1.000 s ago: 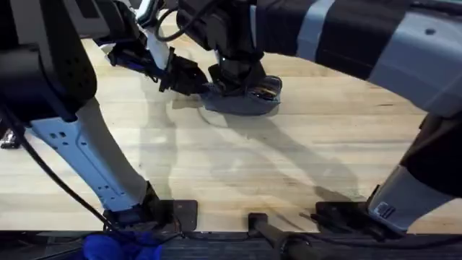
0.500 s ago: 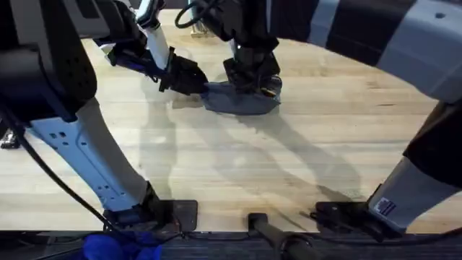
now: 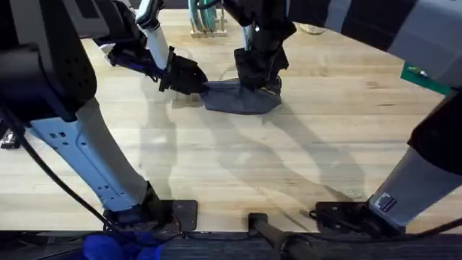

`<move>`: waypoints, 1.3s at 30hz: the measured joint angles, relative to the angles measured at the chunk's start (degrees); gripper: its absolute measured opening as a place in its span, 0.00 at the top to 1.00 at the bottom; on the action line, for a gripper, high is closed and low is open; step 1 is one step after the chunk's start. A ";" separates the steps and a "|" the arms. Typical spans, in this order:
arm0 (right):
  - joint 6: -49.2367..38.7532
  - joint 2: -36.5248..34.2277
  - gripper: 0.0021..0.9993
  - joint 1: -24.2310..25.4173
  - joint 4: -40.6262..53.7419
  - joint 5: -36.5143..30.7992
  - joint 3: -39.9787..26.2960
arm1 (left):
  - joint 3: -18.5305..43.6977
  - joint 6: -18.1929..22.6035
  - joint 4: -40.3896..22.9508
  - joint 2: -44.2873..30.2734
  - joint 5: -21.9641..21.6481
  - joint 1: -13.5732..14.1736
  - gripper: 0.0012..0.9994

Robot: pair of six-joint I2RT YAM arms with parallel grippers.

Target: Unzip the bag, pick up the pens from the table one at a time and place them inside, then zip the bag closed.

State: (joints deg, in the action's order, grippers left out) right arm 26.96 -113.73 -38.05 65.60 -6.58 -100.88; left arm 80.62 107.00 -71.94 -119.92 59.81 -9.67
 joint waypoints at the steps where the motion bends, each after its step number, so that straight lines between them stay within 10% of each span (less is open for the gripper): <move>1: -0.02 0.00 0.97 0.18 0.00 0.24 0.00 | 0.00 0.00 0.00 -0.02 0.00 0.00 0.96; 39: 1.33 16.11 0.97 9.54 -7.85 4.38 21.55 | 0.00 -0.02 0.00 -0.02 0.22 -0.09 0.96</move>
State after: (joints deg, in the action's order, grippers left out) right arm 28.29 -97.62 -28.51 57.76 -2.20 -79.33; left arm 80.62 106.98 -71.94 -119.94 60.03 -9.76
